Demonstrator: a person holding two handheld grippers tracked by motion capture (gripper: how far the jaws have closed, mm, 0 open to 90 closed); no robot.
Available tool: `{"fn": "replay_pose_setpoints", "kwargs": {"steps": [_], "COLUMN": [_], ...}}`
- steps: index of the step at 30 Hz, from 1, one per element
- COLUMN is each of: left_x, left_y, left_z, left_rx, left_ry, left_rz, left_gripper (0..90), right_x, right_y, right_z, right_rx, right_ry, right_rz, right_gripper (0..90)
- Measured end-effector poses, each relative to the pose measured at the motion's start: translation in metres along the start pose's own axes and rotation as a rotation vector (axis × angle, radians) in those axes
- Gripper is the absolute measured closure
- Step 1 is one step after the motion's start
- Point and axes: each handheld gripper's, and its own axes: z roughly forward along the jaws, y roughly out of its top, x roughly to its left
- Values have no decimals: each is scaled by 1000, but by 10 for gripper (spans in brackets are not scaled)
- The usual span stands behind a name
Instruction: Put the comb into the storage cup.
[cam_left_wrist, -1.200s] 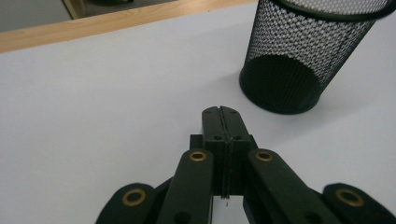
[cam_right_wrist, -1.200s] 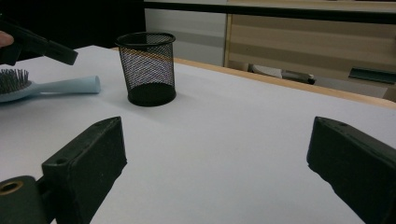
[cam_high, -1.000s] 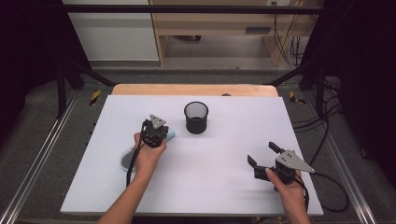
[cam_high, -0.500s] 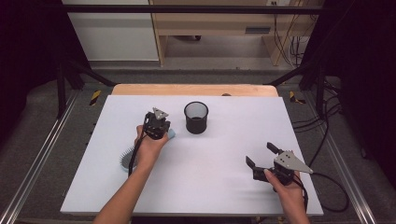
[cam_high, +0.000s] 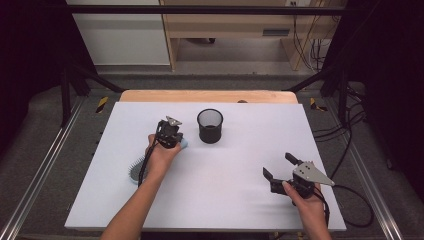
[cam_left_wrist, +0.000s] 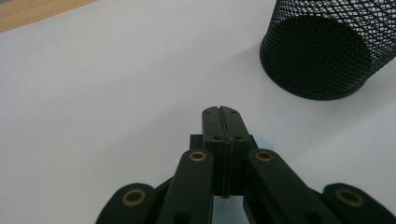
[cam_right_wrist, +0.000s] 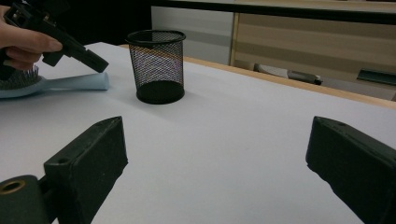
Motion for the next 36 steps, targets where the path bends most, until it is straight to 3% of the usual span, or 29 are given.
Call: {"fn": "replay_pose_setpoints", "kwargs": {"steps": [9, 16, 25, 30, 36], "left_x": [2, 3, 4, -1, -20], "left_y": [-1, 0, 3, 4, 0], "left_z": [3, 4, 10, 11, 9], "left_rx": [26, 29, 65, 85, 93], "left_ry": [19, 8, 26, 11, -29], "left_rz": [4, -17, -2, 30, 65], "left_gripper": [900, 900, 900, 900, 900], "right_x": [0, 1, 3, 3, 3], "right_y": [0, 0, -1, -1, 0], "right_z": [0, 1, 2, 2, 2], "right_rx": [0, 5, 13, 16, 12], "right_ry": [3, 5, 14, 19, 16], "right_rz": [0, -4, -13, -13, -12], "right_gripper": [54, 54, 54, 54, 55]}}
